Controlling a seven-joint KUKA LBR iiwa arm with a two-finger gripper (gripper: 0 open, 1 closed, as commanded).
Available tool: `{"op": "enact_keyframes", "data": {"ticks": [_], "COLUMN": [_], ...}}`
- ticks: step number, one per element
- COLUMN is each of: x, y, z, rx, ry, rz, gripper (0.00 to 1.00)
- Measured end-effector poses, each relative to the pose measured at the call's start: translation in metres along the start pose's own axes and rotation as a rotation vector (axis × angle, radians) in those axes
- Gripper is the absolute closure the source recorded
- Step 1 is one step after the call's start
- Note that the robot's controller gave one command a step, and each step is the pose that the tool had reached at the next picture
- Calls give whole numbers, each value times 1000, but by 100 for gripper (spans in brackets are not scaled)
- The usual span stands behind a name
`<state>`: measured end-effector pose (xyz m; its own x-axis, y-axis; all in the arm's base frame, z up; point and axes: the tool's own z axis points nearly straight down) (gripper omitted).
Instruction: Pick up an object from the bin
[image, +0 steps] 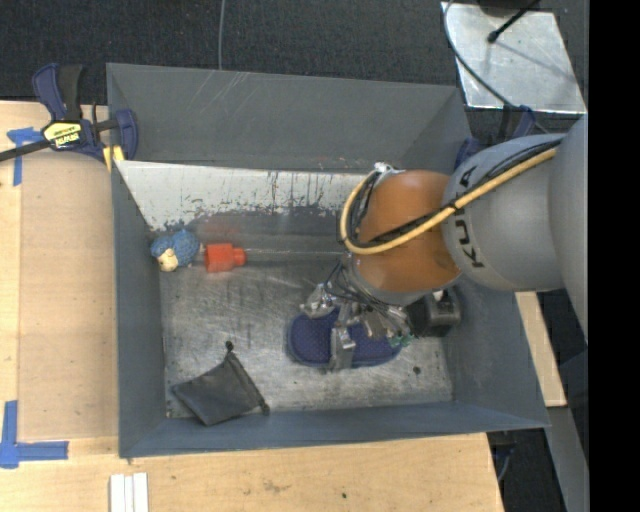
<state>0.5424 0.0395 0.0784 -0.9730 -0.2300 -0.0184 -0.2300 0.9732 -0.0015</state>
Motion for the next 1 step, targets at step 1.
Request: {"op": "enact_keyframes", "data": {"ticks": [1], "x": [3], "y": [3], "z": [-144], "rx": [-1], "ry": [7], "rz": [-193], "gripper": [100]}}
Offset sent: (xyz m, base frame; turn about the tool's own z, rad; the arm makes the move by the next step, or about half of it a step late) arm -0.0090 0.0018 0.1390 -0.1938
